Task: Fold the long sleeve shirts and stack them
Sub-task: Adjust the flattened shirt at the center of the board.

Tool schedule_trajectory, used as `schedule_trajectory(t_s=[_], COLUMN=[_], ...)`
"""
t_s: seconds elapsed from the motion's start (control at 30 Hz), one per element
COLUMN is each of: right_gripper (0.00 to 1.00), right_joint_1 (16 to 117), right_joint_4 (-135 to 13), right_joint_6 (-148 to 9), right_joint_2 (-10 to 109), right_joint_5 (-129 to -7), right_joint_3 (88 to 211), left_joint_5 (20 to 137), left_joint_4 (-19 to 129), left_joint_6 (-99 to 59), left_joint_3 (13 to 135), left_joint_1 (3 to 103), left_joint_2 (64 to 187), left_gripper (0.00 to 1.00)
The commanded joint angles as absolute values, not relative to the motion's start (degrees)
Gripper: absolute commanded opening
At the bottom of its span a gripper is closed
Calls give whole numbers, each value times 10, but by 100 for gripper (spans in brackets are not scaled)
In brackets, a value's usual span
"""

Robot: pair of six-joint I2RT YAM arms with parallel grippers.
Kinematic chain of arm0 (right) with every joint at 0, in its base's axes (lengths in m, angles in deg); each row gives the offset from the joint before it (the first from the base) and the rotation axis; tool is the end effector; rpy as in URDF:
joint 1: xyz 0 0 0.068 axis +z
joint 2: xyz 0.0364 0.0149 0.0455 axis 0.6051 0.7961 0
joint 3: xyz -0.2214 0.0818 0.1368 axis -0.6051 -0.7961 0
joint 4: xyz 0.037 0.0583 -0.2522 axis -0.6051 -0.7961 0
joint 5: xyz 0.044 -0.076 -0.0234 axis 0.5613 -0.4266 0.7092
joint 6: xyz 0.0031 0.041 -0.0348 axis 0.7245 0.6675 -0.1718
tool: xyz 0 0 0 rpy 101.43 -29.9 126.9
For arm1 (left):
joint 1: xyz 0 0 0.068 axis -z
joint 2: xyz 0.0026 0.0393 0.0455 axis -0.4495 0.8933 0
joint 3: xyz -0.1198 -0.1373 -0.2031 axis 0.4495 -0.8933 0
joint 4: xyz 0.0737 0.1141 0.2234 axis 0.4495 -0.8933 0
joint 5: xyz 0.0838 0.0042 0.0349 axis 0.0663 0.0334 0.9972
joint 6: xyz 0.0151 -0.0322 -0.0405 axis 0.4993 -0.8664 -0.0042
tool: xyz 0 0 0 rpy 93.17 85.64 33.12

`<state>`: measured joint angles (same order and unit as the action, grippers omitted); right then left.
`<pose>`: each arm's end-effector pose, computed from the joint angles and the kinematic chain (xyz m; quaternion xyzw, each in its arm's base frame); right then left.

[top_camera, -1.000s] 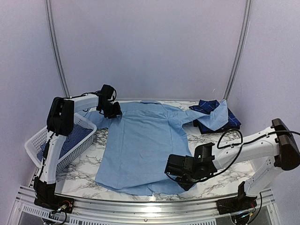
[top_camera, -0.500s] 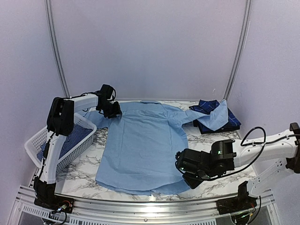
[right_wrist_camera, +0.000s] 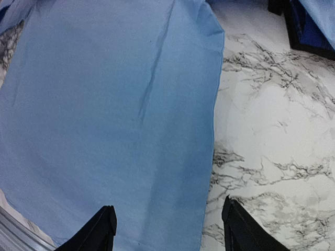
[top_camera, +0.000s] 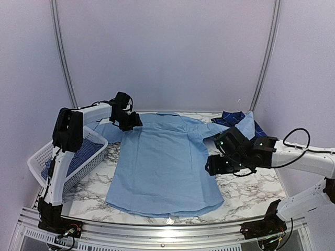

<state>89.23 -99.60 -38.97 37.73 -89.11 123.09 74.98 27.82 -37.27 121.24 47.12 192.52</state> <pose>0.1493 0.1777 0.2405 -0.0905 0.9536 0.1077 0.2663 0.5140 -0.1990 0.1555 -0.0299 0.9280 -0.2359 0.2866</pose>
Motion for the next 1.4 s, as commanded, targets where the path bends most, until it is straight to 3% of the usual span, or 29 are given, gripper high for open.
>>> schedule_trajectory(t_s=[0.0, 0.2, 0.6, 1.0, 1.37], right_gripper=[63, 44, 30, 27, 25], right_joint_1=[815, 688, 628, 609, 570], right_joint_4=[-846, -709, -770, -750, -786], right_joint_6=[-424, -473, -520, -476, -472], right_joint_2=[410, 552, 955, 1090, 1165], right_joint_5=[-864, -783, -705, -662, -684], right_joint_3=[1261, 1396, 1830, 1881, 1934], left_joint_5=[740, 738, 704, 742, 759], left_joint_4=[264, 275, 372, 387, 387], left_joint_6=[-357, -367, -399, -404, -417], left_joint_3=[1208, 1134, 862, 620, 549], left_joint_1=[511, 570, 672, 702, 703], left_joint_2=[1850, 1800, 1685, 1553, 1514], left_gripper=[64, 64, 60, 59, 59])
